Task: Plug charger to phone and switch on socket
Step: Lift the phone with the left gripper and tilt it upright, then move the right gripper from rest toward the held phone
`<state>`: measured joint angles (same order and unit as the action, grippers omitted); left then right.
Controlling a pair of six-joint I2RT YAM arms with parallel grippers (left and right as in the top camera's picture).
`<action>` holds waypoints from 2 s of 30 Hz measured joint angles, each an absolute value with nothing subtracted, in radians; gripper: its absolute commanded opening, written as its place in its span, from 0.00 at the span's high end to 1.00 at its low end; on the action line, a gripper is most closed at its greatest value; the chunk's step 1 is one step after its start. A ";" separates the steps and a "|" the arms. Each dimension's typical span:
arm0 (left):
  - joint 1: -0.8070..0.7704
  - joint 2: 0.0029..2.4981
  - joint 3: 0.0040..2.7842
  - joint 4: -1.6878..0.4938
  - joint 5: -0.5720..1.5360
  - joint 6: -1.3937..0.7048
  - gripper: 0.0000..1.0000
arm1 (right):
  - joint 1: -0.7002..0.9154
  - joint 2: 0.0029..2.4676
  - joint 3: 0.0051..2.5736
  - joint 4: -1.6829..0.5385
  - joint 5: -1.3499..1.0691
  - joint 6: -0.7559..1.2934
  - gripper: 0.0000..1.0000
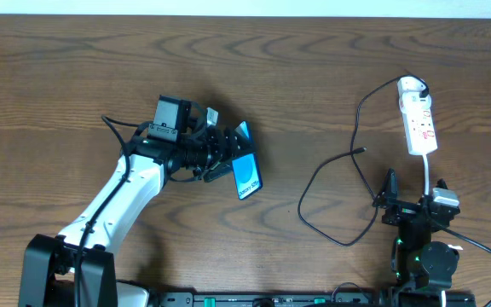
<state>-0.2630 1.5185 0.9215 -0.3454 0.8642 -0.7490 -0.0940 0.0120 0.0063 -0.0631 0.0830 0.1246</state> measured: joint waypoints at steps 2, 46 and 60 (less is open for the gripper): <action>-0.263 1.518 0.921 -0.335 0.879 -0.797 0.32 | -0.094 0.012 0.006 -0.063 0.083 0.125 0.01; -0.225 1.518 0.921 -0.123 0.941 -1.186 0.32 | -0.094 0.012 0.006 -0.064 0.075 0.125 0.01; -0.224 1.518 0.921 -0.123 0.941 -1.237 0.32 | -0.094 0.012 0.006 -0.051 -0.234 0.654 0.01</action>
